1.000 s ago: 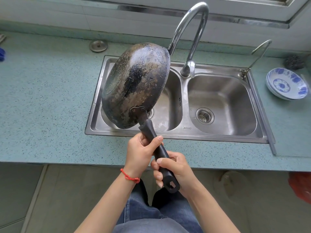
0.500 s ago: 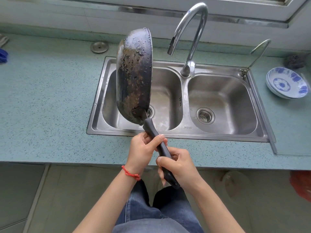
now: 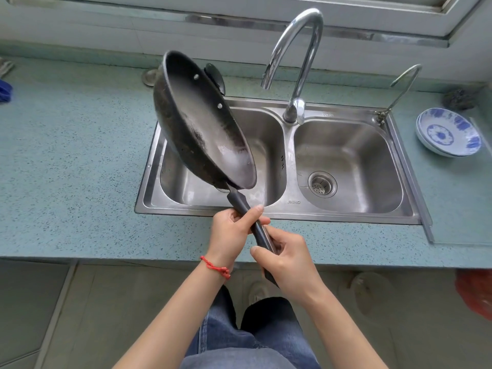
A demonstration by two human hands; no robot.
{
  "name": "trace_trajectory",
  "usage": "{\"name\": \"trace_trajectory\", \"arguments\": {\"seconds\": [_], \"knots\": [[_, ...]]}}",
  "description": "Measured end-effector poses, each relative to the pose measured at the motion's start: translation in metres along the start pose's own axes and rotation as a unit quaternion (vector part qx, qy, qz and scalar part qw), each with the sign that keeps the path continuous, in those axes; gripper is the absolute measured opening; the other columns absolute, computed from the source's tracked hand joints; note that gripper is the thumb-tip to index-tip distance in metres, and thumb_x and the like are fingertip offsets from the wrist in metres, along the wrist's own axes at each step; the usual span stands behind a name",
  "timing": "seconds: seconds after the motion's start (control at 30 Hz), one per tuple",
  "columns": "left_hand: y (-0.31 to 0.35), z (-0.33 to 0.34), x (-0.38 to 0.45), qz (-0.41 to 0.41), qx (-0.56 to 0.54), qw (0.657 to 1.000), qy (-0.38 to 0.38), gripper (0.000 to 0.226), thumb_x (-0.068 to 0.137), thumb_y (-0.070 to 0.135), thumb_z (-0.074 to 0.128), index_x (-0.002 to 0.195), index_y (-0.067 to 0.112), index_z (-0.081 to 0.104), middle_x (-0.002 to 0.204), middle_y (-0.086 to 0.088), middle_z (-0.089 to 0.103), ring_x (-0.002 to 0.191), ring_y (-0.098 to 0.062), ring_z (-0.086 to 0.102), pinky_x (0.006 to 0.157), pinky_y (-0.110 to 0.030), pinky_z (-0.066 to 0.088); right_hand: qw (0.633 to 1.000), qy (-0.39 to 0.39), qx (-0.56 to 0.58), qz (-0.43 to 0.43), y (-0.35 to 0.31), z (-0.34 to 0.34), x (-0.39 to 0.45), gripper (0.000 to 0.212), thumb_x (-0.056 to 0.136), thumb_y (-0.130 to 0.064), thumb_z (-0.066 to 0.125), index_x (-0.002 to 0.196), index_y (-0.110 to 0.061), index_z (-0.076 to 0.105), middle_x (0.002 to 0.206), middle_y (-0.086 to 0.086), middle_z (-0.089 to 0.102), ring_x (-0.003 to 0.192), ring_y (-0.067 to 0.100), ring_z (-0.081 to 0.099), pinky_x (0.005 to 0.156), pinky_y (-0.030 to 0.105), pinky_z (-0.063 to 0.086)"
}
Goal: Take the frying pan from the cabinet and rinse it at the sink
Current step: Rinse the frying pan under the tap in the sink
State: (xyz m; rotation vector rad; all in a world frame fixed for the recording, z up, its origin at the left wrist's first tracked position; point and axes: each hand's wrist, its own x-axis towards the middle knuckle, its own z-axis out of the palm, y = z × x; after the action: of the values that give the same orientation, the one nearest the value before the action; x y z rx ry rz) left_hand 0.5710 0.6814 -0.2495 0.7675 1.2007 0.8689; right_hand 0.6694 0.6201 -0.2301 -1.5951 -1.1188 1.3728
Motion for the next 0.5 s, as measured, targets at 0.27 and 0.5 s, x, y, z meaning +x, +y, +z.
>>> {"name": "trace_trajectory", "arguments": {"seconds": [0.27, 0.5], "knots": [[-0.008, -0.006, 0.000, -0.026, -0.034, 0.997, -0.063, 0.023, 0.088, 0.007, 0.050, 0.084, -0.008, 0.067, 0.069, -0.005, 0.074, 0.065, -0.016, 0.068, 0.063, -0.024, 0.056, 0.999, 0.029, -0.019, -0.016, -0.002, 0.003, -0.004, 0.013, 0.065, -0.016, 0.063, 0.078, -0.018, 0.063, 0.064, 0.000, 0.048, 0.057, 0.011, 0.040, 0.052, 0.024, 0.036], [0.000, -0.008, -0.009, -0.024, -0.102, 0.987, -0.120, 0.044, 0.088, 0.009, 0.044, 0.059, 0.019, 0.075, 0.066, -0.004, 0.073, 0.073, -0.015, 0.069, 0.077, -0.035, 0.055, 0.981, -0.083, 0.158, 0.073, -0.009, 0.000, -0.003, 0.032, 0.070, -0.005, 0.063, 0.100, 0.003, 0.053, 0.051, 0.005, 0.059, 0.033, 0.019, 0.053, 0.039, 0.022, 0.045]]}}
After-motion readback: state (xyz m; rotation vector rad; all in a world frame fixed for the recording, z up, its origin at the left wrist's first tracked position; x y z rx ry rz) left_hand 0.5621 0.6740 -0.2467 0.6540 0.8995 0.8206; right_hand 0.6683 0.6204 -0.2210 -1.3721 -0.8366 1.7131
